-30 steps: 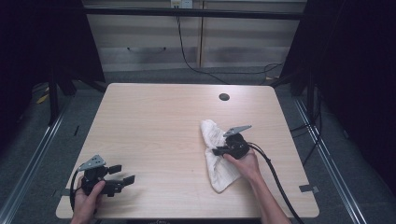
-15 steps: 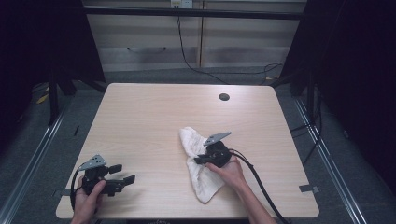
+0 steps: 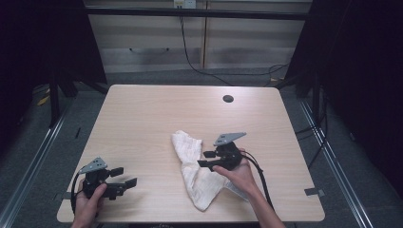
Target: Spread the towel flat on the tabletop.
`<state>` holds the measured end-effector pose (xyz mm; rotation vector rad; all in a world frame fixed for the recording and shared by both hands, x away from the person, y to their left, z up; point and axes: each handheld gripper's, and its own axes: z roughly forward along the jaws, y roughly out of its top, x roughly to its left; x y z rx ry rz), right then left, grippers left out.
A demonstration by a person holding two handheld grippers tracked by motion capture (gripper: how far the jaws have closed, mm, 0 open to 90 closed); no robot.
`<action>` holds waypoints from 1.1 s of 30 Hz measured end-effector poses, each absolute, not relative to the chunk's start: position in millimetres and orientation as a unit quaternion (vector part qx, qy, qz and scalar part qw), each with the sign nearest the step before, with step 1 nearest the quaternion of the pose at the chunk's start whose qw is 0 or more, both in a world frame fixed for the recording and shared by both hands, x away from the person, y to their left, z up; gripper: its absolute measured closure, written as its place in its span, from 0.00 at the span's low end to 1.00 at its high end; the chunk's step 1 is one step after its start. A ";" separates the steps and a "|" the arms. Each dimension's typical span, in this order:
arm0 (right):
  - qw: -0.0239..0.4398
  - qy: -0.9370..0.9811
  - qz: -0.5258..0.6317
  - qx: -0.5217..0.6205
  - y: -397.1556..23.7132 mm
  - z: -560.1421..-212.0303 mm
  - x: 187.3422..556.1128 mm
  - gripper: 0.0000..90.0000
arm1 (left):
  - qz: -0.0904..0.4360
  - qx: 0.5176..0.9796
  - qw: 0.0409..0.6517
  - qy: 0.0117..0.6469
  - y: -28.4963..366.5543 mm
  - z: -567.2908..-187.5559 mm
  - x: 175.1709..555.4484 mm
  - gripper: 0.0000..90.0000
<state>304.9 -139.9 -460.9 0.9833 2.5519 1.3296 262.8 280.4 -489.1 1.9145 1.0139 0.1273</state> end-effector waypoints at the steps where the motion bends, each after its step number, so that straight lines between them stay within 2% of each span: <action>1: 0.050 0.838 0.435 0.326 -146.6 -460.9 299.6 0.61 | 0.052 0.781 0.466 0.413 280.3 -489.0 262.7 0.20; 3: 0.051 0.839 0.427 0.334 -160.1 -464.3 287.7 0.62 | 0.053 0.781 0.466 0.413 280.2 -489.1 262.7 0.20; 7: 0.039 0.832 0.426 0.353 -184.3 -476.6 266.2 0.69 | 0.055 0.782 0.462 0.415 280.1 -489.5 262.8 0.20; 12: 0.037 0.828 0.424 0.366 -198.8 -487.5 250.8 0.71 | 0.056 0.783 0.461 0.415 279.9 -489.6 262.6 0.20; 27: 0.061 0.847 0.396 0.349 -183.7 -502.2 256.4 0.75 | 0.057 0.780 0.464 0.417 282.4 -489.4 261.8 0.20; 33: 0.082 0.853 0.392 0.334 -183.5 -503.2 257.2 0.95 | 0.057 0.780 0.463 0.417 282.0 -489.4 261.8 0.20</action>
